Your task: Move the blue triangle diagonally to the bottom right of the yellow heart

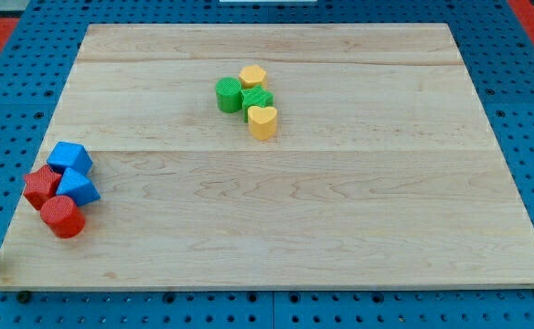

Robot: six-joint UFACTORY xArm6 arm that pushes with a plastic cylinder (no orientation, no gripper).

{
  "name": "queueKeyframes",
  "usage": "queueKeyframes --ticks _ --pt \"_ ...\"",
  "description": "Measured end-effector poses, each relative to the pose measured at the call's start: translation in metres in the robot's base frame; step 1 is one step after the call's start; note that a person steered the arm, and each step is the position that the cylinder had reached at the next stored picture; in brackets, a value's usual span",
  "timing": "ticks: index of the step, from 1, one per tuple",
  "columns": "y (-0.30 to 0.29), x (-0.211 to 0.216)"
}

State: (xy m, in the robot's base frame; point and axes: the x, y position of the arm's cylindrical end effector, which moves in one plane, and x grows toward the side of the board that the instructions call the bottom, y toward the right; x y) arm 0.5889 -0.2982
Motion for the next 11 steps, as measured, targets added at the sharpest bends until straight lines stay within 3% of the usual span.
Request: queueKeyframes --ticks 1,6,7,9,10,11 --pt "0.020 -0.046" --pt "0.147 -0.128" --pt "0.136 -0.150" --pt "0.168 -0.189" --pt "0.188 -0.193" --pt "0.209 -0.151"
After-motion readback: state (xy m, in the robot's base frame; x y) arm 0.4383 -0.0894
